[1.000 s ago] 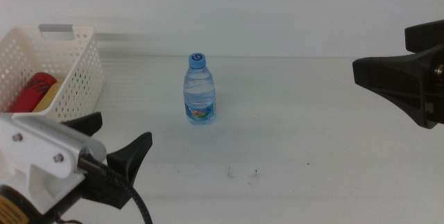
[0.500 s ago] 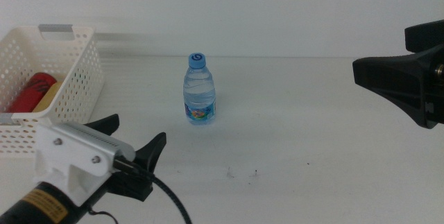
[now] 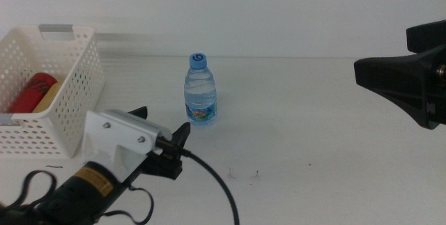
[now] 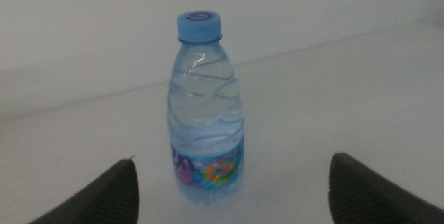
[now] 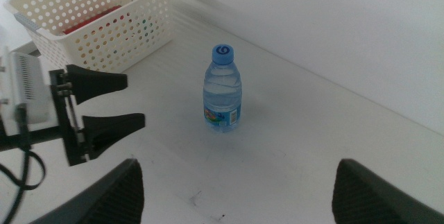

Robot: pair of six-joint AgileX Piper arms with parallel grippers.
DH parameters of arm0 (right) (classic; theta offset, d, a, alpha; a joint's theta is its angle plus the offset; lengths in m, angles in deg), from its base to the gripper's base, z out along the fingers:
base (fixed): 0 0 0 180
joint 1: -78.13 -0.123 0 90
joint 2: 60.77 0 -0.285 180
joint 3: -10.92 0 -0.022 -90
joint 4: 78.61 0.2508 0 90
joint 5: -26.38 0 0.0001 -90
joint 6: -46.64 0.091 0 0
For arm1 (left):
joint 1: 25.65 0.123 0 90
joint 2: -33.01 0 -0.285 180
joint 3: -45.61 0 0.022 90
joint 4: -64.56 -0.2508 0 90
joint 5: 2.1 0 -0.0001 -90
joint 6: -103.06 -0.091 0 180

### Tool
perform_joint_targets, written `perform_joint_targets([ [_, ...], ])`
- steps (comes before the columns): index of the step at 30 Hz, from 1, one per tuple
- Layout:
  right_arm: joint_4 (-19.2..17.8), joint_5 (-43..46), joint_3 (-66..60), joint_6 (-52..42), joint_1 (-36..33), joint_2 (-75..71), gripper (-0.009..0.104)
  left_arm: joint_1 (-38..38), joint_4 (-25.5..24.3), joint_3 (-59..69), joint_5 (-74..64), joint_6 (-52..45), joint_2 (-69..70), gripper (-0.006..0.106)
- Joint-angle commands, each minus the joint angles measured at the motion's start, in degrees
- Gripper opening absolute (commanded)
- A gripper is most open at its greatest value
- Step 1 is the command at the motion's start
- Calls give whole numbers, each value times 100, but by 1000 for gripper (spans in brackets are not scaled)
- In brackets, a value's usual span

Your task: Use arms to grab the bottles and put them into the dustbin to the left of the table.

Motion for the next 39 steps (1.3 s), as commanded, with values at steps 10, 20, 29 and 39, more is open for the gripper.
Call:
perform_joint_targets([
  [10,9,45,50,-19,51,-19,85,27,50,-865,387,78,-1178,94],
  [20,9,45,50,-19,51,-19,85,522,-703,-1493,409,430,-1832,94],
  [29,9,45,50,-19,51,-19,85,571,-732,-2040,335,459,-2341,94],
  [39,9,45,50,-19,51,-19,85,571,-776,-2630,333,535,-2917,94],
])
